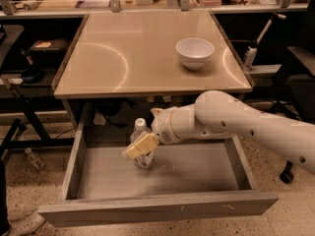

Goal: Pick blue plastic bottle from top drawer and place on counter

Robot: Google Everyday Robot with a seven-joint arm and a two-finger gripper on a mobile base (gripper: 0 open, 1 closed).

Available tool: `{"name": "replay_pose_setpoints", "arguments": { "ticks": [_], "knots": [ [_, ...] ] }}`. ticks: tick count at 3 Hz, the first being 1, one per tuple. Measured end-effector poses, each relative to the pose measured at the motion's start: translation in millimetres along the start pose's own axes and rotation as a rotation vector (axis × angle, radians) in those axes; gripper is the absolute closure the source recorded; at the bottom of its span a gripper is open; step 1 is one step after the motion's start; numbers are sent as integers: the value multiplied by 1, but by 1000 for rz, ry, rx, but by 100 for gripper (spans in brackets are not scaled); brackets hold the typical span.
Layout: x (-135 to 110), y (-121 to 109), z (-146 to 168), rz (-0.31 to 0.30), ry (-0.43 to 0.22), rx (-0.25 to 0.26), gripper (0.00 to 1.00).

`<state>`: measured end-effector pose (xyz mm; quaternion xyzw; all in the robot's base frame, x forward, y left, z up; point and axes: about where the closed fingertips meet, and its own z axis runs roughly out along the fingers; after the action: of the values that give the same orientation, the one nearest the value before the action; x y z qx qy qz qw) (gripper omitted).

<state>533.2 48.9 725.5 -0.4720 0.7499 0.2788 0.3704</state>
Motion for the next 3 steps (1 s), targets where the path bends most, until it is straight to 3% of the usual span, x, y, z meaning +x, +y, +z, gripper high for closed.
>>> {"name": "replay_pose_setpoints", "arguments": {
  "ticks": [1,3],
  "knots": [
    [0,0,0,0,0,0,18],
    [0,0,0,0,0,0,64]
  ]
}}
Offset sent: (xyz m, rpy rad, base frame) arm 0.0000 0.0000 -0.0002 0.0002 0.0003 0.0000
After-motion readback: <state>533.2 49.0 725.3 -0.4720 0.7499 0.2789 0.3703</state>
